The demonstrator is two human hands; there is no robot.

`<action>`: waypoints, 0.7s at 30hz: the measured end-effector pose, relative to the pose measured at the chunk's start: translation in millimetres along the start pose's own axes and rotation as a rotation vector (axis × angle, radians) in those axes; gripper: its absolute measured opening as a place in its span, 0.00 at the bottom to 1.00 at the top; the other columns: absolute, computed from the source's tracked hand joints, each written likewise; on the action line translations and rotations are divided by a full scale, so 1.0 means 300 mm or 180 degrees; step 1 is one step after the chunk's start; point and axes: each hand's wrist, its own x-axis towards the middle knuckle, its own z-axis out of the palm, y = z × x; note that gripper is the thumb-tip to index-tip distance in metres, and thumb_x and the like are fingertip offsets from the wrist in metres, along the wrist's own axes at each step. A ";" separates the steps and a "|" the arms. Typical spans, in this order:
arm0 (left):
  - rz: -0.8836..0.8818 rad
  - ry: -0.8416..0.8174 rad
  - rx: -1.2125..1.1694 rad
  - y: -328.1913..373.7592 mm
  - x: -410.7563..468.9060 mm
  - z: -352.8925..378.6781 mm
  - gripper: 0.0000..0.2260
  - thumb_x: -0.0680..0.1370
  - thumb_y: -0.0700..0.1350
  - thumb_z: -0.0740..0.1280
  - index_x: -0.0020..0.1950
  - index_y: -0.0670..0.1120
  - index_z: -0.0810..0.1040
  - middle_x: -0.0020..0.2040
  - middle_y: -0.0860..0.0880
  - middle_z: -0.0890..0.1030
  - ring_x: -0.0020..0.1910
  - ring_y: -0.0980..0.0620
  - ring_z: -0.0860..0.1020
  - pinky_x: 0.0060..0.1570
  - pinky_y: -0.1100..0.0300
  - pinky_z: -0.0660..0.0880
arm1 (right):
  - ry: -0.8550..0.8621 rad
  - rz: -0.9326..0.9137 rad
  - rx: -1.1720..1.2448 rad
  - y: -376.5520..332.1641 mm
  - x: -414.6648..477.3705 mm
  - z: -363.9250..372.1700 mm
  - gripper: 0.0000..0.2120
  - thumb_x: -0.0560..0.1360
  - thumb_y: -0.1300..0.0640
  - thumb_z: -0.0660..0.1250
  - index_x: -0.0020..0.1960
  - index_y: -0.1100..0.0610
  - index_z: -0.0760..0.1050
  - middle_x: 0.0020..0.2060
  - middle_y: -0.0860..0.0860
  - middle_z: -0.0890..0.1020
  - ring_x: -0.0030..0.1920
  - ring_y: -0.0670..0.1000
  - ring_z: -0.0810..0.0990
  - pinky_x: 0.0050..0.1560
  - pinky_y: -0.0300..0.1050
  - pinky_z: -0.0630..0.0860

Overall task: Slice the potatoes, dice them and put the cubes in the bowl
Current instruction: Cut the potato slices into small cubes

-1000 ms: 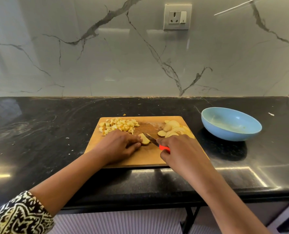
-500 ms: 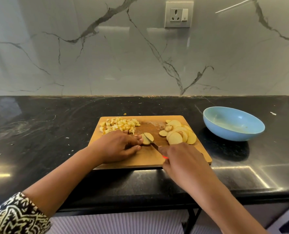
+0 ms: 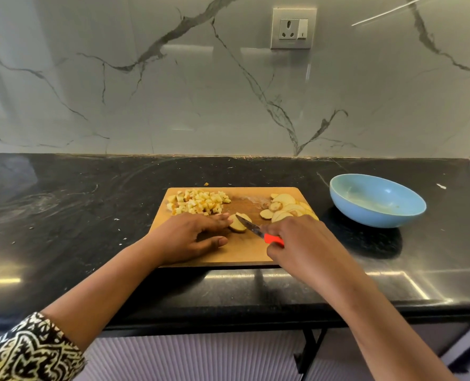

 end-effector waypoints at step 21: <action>0.0202 0.0078 0.0577 -0.013 0.021 0.017 0.32 0.74 0.67 0.42 0.73 0.56 0.65 0.71 0.62 0.66 0.67 0.71 0.55 0.70 0.65 0.48 | 0.0279 -0.0089 -0.0300 -0.078 0.062 0.146 0.13 0.81 0.58 0.57 0.63 0.54 0.73 0.49 0.51 0.78 0.46 0.49 0.76 0.42 0.42 0.72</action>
